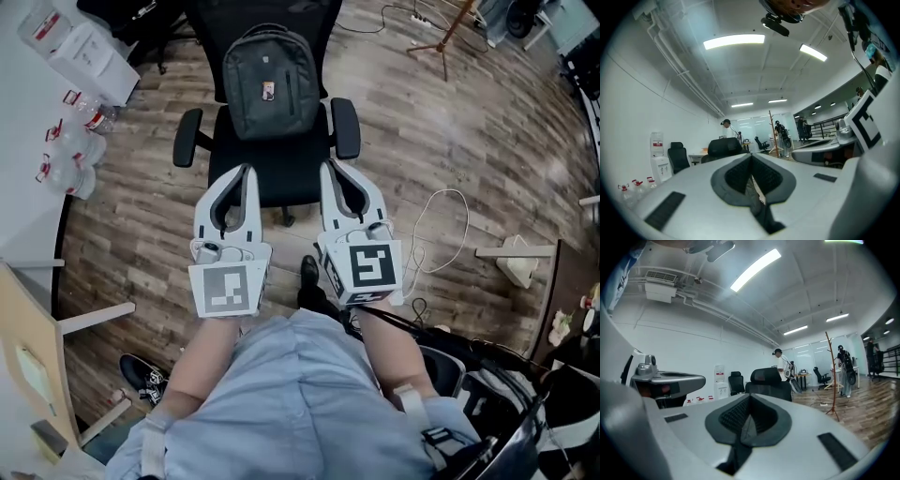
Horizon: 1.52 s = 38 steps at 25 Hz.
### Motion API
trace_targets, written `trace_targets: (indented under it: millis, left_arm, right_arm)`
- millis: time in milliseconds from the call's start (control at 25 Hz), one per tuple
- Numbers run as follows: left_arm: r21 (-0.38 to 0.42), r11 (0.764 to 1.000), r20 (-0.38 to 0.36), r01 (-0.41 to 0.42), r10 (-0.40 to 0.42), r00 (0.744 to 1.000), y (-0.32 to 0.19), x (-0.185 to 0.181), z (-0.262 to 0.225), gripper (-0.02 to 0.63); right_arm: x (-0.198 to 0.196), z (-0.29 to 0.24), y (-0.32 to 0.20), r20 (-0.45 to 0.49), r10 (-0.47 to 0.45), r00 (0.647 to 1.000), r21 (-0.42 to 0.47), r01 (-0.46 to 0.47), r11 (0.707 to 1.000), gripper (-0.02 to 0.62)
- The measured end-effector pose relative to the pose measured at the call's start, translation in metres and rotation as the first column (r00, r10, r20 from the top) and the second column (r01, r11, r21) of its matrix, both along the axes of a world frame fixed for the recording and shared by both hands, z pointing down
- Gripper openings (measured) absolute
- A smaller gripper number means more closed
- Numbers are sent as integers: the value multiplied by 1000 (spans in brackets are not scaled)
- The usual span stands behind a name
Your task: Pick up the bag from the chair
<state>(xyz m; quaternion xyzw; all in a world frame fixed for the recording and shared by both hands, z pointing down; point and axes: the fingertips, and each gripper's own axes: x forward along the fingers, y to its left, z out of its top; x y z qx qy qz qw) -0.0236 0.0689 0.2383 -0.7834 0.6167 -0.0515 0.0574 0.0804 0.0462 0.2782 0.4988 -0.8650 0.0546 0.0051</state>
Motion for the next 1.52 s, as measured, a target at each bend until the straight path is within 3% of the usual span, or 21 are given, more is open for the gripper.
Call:
trace_targets:
  millis: [280,800,1160,1520]
  left_arm:
    - [30,999,9,43,-43,999,-55,3,-12,2]
    - [82,990,10,116,-117,993,-108,-30,-21,2]
    - [71,992,-11,108,-107,994,-174,-65,-13,2]
    - [62,997,-23,51,-50,998,-257,-112,-18,2]
  right_arm:
    - [8,-8,-65,8,-29,1000,17,29,999,2]
    - [-11,-20,-137,-1,-57,998,70,57,996,2]
    - [-42,-13,-201,-23,-39,999,59,41,997,2]
    - [-76,-21,-277,-31,43,999,58,-41,997,2]
